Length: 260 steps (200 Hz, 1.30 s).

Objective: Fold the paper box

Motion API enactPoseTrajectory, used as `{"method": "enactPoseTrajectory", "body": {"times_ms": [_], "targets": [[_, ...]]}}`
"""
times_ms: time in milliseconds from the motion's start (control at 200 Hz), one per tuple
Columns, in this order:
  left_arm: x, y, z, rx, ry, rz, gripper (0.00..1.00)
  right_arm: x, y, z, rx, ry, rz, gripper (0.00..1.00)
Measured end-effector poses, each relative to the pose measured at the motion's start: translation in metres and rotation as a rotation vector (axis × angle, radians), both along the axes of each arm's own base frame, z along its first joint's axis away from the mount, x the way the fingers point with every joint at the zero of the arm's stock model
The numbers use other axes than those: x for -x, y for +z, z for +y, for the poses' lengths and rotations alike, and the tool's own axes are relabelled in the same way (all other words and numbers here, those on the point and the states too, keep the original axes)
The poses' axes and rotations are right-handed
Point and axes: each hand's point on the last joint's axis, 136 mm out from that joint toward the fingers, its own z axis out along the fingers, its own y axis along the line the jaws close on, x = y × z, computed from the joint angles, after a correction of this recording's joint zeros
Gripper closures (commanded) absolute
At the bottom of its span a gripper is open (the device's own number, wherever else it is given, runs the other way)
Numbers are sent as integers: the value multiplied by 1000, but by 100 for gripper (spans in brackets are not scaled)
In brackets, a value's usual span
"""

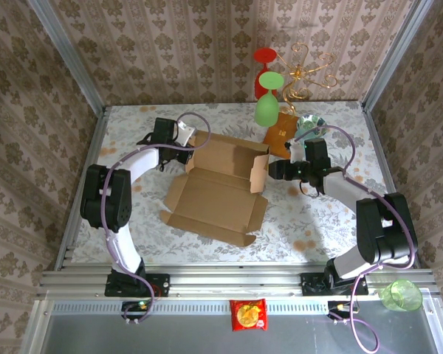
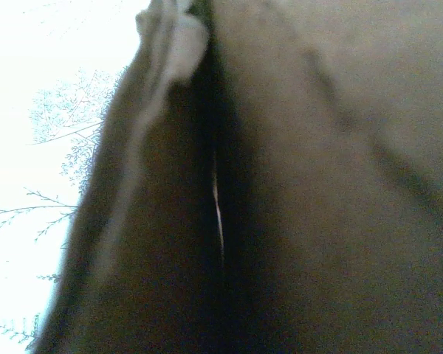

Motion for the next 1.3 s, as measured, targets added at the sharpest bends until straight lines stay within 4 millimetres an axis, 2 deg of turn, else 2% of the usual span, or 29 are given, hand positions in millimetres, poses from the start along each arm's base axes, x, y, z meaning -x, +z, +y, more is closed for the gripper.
{"method": "enactPoseTrajectory", "body": {"times_ms": [415,655,935,1300], "targets": [[-4,0,1,-9,11,8,100,15,14,13,7,122,-4,38],[-6,0,1,-11,14,6,100,25,10,18,22,173,23,36],[-6,0,1,-11,13,6,100,-8,13,17,65,165,-9,39],[-6,0,1,-11,14,6,100,-31,11,23,101,167,-30,41]]}}
